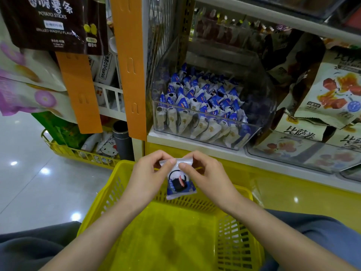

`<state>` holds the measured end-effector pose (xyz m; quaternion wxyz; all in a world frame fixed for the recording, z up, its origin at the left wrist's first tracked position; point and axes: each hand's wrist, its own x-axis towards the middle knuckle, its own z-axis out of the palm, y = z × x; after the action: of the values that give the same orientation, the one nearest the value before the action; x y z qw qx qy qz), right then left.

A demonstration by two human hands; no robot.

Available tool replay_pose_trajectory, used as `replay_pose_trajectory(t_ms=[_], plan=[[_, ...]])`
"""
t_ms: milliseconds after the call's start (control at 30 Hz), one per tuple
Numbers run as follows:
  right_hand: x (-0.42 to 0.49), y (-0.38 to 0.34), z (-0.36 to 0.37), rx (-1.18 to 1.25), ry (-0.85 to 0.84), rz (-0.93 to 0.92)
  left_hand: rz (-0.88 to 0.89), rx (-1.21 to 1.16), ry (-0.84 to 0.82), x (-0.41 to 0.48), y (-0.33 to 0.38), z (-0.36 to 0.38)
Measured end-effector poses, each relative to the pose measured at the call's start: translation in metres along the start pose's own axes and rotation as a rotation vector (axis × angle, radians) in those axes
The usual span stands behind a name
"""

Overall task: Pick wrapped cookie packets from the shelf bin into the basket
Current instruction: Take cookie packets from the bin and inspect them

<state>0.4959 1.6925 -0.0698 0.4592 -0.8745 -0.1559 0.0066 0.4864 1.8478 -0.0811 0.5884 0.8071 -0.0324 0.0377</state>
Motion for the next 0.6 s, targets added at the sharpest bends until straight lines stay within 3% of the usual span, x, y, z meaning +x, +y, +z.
replay_pose_trajectory(t_ms=[200, 400, 500, 600], plan=[[-0.0034, -0.0016, -0.001, -0.198, 0.061, -0.176, -0.104, -0.172, -0.045, 0.0013, 0.0064, 0.0], [0.0005, -0.0042, 0.0006, 0.129, -0.138, 0.163, -0.156, -0.292, 0.163, 0.0043, 0.0004, -0.0018], [0.0024, -0.0026, -0.0001, 0.162, -0.056, 0.171, -0.201, -0.35, 0.171, 0.0066, 0.0003, -0.0045], [0.0048, -0.0017, -0.0082, -0.003, 0.027, 0.084, -0.278, -0.465, 0.048, 0.0065, 0.0037, -0.0071]])
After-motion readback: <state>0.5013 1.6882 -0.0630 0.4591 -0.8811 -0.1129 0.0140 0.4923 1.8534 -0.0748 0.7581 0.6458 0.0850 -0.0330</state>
